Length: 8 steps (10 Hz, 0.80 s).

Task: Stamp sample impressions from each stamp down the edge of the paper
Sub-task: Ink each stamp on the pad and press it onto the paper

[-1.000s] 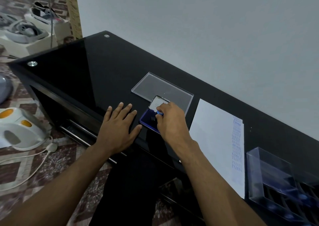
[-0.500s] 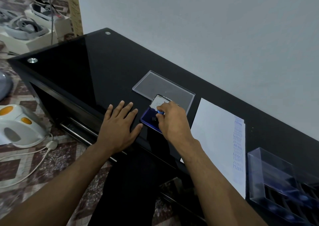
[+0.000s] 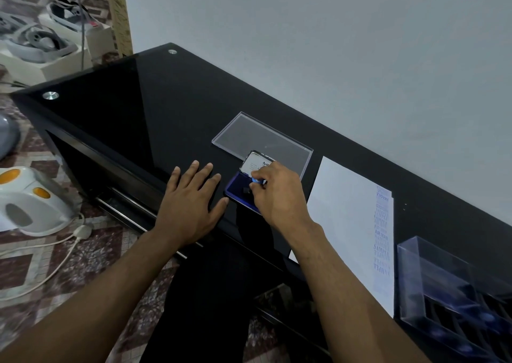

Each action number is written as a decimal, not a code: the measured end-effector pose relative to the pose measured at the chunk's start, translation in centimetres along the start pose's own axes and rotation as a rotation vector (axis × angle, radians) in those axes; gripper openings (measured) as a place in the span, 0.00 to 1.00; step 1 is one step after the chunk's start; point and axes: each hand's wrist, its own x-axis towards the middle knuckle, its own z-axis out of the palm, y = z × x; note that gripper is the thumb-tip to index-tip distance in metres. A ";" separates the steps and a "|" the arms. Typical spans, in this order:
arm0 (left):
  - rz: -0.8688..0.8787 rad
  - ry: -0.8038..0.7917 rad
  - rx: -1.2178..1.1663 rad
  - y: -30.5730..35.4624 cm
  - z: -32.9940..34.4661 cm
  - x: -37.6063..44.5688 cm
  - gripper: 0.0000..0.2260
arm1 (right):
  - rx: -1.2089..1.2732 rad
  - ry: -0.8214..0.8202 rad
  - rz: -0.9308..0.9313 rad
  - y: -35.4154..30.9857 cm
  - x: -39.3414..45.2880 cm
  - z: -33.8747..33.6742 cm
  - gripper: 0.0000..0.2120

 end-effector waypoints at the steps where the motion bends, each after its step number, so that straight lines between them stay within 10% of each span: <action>1: -0.001 -0.003 0.003 0.0 0.0 0.0 0.32 | 0.007 -0.002 -0.001 0.0 0.1 0.0 0.13; 8: -0.007 -0.045 -0.019 0.0 -0.6 0.1 0.34 | 0.031 -0.045 0.029 0.4 0.3 0.1 0.15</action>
